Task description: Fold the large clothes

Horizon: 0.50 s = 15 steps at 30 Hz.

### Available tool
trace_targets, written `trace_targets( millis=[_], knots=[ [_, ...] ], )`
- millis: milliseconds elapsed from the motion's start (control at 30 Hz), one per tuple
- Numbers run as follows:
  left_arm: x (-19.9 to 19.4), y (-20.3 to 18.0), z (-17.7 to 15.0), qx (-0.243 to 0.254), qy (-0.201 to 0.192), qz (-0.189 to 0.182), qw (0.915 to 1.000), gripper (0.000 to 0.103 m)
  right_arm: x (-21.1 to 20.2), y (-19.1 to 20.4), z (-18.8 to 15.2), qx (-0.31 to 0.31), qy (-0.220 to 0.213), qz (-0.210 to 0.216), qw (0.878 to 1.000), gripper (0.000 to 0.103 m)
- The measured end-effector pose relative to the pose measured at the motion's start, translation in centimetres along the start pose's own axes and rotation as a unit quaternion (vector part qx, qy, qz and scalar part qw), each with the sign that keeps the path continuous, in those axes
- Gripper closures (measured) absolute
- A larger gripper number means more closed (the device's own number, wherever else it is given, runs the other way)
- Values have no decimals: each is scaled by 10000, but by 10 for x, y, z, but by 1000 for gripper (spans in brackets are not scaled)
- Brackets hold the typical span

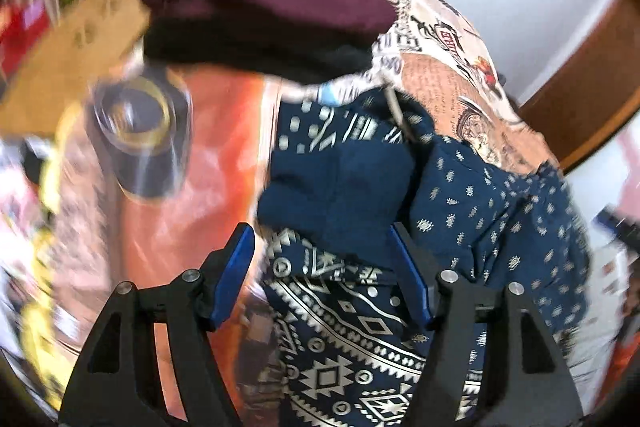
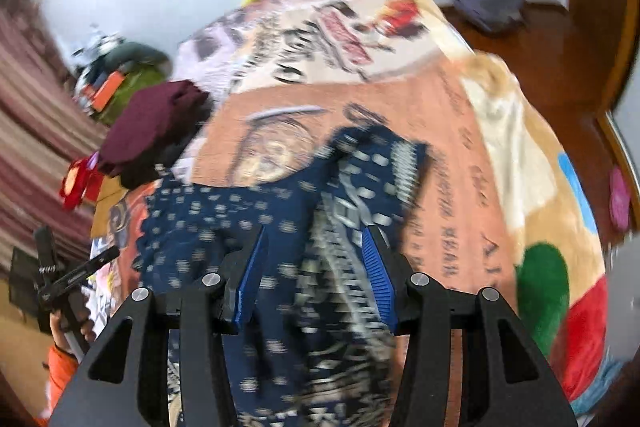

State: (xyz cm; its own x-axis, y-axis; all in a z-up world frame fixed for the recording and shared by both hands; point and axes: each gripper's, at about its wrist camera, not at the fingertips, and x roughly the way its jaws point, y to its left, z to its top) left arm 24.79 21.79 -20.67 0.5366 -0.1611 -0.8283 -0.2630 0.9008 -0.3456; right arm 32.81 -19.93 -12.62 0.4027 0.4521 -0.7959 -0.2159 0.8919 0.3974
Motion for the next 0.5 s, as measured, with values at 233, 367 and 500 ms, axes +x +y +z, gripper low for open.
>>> trace_targets(
  millis=[233, 367, 500],
  knots=[
    [38, 36, -10, -1041, 353, -677, 9916, 36, 23, -26, -12, 317, 409, 74, 9986, 58],
    [69, 30, -9, -996, 679, -674, 9904, 36, 28, -29, -6, 409, 432, 397, 9974, 50],
    [80, 20, -1, -856, 539, -772, 9919, 36, 42, -30, 4, 482, 426, 488, 9967, 50]
  ],
)
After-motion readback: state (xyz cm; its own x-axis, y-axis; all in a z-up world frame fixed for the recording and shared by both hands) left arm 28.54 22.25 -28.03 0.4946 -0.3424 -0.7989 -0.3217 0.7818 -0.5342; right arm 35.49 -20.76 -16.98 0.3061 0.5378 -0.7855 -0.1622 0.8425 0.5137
